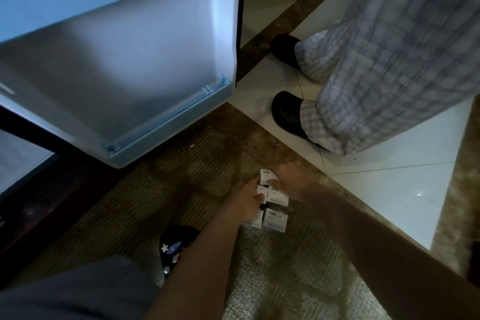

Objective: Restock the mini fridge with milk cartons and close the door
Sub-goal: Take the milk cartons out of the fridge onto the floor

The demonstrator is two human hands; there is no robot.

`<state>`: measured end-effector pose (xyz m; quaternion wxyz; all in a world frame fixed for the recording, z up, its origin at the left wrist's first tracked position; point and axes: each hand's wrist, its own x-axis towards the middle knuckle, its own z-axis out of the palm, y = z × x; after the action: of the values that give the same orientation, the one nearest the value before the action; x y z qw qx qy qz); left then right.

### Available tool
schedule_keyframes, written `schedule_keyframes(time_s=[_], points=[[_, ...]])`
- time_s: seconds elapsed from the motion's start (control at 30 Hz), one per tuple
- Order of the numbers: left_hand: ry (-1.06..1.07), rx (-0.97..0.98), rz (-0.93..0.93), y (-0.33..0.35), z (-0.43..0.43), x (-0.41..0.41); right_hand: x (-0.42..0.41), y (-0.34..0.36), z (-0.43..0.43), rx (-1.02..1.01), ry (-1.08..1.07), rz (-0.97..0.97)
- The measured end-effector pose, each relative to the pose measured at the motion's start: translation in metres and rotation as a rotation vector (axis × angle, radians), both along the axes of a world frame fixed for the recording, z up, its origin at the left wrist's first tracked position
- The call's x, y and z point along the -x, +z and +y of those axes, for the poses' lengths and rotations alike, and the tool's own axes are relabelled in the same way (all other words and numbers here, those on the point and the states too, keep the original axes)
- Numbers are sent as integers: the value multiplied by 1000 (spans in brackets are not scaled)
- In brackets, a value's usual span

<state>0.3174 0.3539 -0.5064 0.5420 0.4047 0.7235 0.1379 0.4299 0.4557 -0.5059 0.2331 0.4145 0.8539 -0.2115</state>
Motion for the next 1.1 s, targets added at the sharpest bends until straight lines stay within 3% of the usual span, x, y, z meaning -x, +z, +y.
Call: schedule_keyframes(time_s=[0.33,0.8,1.1], points=[[-60,-71,192,59,-16,25,22,64,-12,-133,233,-48],[-367,-74,606,191,-55,124,105,204,-52,-214,503,164],[-276,-86,770,291,-134,194,188,287,-112,-186,674,215]])
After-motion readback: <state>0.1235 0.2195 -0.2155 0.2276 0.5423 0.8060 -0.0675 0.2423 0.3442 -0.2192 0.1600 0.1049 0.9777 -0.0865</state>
